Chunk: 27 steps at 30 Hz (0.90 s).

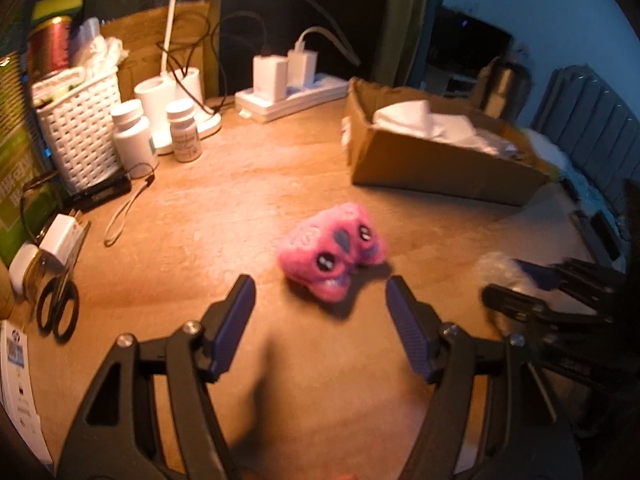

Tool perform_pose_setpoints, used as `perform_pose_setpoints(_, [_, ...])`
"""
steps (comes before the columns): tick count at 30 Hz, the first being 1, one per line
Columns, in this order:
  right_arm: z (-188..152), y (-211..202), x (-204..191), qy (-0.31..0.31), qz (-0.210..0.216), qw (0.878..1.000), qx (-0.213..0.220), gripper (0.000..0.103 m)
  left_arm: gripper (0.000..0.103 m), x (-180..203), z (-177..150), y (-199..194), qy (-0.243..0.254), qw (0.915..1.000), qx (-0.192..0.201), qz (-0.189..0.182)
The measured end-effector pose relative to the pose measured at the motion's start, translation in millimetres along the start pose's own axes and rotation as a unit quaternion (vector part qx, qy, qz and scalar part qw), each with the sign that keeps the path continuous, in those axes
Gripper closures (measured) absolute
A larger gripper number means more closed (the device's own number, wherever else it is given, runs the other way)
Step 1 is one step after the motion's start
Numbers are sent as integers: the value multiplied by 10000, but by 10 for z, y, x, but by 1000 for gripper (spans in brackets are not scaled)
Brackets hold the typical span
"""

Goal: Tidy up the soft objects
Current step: 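Grasp the pink plush toy with the left tool while the right tool holds the bubble wrap, then carry the pink plush and bubble-wrap bundle over the cardboard box with both tools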

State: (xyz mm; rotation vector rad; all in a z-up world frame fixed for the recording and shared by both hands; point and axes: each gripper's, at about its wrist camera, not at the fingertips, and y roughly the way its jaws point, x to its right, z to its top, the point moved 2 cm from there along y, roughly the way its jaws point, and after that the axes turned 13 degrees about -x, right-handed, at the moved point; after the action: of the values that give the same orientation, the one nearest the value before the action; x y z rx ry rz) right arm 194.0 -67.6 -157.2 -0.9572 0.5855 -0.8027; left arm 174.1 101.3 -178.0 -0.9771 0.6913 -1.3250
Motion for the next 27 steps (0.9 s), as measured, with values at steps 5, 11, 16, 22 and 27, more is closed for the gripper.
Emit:
perform_pose_setpoints(5, [79,-12,132,15,66,10000,56,59,34,-12,168,175,-40,9999,-105,6])
perform_pose_setpoints(11, [152,44,316,156,163,9997,62,60,29,9,235,397,37,9994,-309,163])
perform_pose_setpoints(16, [210,96,355,160,235,9996,65,60,26,85,266,451,258,9989,-273,284])
perform_pose_setpoints(22, [239,124,382,185,302,9993,82,59,52,119,239,418,377,9987,-201,264])
perform_pose_setpoints(27, [238,112,396,208,272,9994,76,59,61,121,218,382,436,9989,-160,-65])
